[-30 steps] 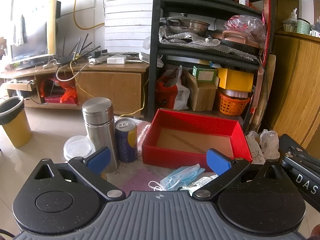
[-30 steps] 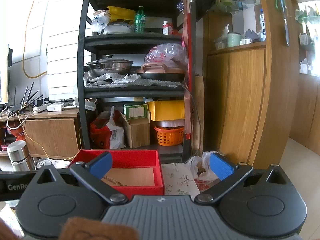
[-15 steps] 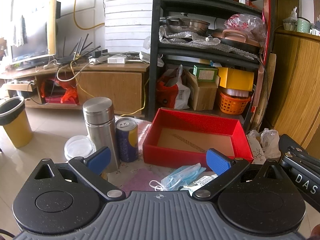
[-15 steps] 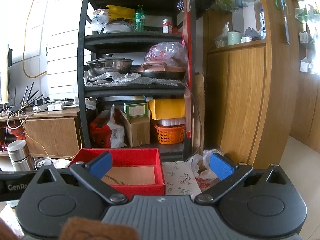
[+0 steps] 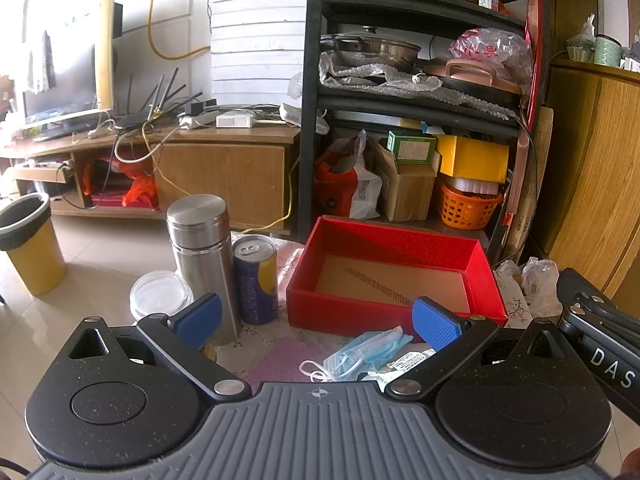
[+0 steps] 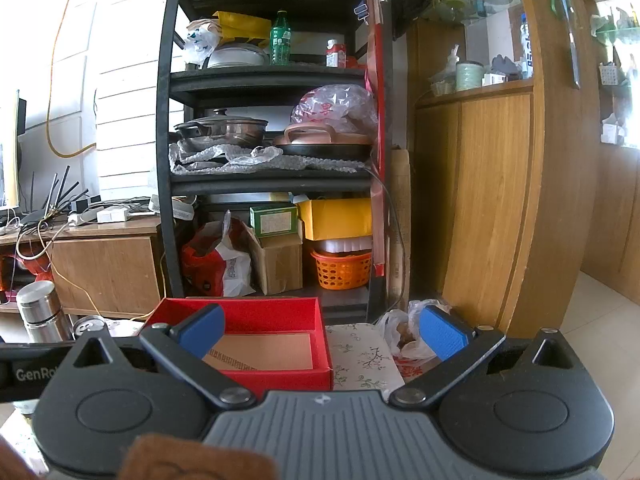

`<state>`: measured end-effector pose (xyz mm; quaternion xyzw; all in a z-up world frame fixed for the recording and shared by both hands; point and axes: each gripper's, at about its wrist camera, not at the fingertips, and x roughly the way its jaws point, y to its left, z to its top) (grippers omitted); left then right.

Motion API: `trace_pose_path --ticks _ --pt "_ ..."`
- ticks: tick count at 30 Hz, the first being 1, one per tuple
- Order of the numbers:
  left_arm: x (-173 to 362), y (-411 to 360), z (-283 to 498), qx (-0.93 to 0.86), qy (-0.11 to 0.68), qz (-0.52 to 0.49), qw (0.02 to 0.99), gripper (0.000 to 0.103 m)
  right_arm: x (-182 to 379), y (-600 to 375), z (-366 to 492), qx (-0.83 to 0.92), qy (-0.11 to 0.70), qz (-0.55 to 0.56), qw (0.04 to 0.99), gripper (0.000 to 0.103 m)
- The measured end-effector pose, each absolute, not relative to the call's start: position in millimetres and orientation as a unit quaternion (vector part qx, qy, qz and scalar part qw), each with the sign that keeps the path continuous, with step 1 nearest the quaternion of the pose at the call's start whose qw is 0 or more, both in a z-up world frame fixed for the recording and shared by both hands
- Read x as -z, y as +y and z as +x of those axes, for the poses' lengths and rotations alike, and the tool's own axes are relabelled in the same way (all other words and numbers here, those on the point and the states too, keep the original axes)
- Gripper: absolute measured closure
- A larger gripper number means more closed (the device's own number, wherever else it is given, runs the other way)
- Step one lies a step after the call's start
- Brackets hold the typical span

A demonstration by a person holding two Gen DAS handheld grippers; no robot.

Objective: Organize soft objects

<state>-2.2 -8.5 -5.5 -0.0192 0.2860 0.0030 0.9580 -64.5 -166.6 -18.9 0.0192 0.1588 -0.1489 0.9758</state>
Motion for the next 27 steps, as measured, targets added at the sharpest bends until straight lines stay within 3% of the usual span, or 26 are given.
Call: trace_pose_path --ticks 27 --pt "8.9 -6.2 -5.9 -0.001 0.291 -0.013 0.957 0.007 23.0 -159.7 -62.3 0.135 0.176 0.035 0.974 0.024"
